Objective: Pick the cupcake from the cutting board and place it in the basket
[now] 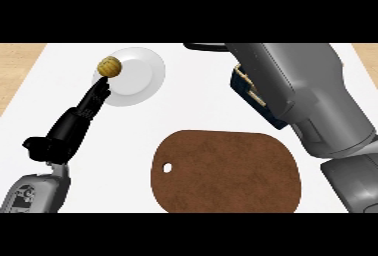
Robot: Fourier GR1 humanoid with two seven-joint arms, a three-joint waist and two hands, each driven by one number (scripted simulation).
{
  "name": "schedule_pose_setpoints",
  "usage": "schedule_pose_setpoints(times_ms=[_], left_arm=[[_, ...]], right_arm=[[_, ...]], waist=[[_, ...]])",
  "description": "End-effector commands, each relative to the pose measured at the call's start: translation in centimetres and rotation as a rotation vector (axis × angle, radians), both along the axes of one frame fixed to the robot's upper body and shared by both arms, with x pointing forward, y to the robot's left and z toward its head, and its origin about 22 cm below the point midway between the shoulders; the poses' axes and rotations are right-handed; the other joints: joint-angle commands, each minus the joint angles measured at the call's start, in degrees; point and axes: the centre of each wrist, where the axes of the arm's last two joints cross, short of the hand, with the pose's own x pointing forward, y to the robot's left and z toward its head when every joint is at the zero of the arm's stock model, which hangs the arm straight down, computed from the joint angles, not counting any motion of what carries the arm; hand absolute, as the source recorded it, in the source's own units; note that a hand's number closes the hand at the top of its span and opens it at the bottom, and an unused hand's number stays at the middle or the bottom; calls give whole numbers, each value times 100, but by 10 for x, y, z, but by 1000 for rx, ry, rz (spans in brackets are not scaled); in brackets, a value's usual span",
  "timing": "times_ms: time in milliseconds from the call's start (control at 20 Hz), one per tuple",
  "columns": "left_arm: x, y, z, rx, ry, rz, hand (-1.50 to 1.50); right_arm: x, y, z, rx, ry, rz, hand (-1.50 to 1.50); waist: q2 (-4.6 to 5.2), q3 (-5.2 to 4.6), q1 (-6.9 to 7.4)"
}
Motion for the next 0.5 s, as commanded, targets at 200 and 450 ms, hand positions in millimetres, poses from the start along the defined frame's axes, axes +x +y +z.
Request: schedule_pose_setpoints(times_ms=[200,450], left_arm=[[0,7,-4,2,1,24,0],[-3,18,6,-2,8,27,0]], right_arm=[[18,-52,16,159,-71,-230,150],[27,-87,-4,187,-14,-254,150]], waist=[[-18,2,-84],[-45,9,-126]])
